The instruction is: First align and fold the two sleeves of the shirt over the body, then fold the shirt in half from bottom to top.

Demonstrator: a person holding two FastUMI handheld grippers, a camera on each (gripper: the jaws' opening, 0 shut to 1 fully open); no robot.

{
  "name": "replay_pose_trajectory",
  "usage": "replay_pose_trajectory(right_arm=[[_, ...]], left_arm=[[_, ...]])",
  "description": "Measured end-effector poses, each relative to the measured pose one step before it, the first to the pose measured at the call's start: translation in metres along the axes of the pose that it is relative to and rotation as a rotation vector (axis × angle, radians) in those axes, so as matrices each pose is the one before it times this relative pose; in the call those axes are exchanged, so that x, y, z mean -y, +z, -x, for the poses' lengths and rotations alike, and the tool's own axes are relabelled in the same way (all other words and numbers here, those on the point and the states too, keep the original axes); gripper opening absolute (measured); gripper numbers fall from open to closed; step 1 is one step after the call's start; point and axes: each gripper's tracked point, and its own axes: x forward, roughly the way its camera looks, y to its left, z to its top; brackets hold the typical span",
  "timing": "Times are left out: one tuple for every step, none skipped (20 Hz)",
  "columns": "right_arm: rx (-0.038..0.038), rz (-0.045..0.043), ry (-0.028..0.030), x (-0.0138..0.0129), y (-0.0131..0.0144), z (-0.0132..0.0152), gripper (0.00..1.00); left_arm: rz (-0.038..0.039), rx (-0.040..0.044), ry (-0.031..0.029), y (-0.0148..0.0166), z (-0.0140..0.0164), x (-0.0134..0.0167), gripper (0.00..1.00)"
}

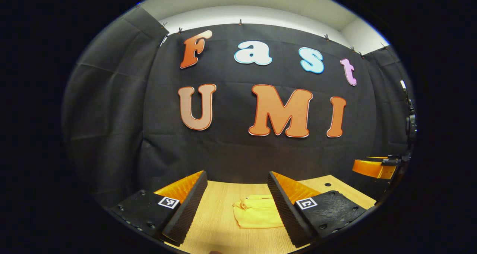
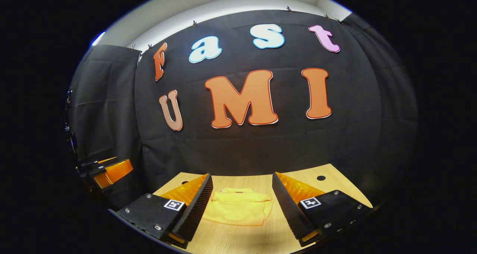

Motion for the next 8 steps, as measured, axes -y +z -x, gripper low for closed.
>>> replay_pose_trajectory(right_arm=[[-0.00404,0.00133,0.00463,0.00004,-0.00119,-0.00050,0.96],[-0.00379,0.00171,0.00679,-0.00080,0.00072,-0.00021,0.97],[-0.00536,0.00453,0.00628,0.00028,0.00073,-0.00024,0.97],[-0.00606,0.00682,-0.00201,0.00288,0.00049,0.00034,0.96],[0.00390,0.00681,-0.00752,0.00323,0.00170,-0.00005,0.96],[0.01400,0.00156,-0.00661,0.00224,0.00424,0.00234,0.97],[0.01269,-0.00254,-0.00199,0.00010,0.00104,0.00101,0.97],[0.00693,-0.00462,0.00177,-0.00073,0.00038,0.00167,0.96]], left_arm=[[-0.00971,0.00709,0.00231,0.00152,0.00104,-0.00082,0.98],[-0.00700,0.00503,0.00688,0.00207,0.00096,-0.00158,0.95],[0.00409,0.00415,0.00705,0.00083,0.00056,0.00022,0.98],[0.01742,0.00271,0.00068,0.00191,0.00062,0.00155,0.98],[0.02284,0.00059,-0.00720,0.00064,0.00060,0.00333,0.98],[0.01678,-0.00382,-0.01087,-0.00013,0.00035,0.00316,0.96],[0.00443,-0.00648,-0.00382,-0.00056,0.00068,0.00066,0.98],[-0.00349,-0.00392,0.00566,-0.00094,0.00033,-0.00379,0.98]])
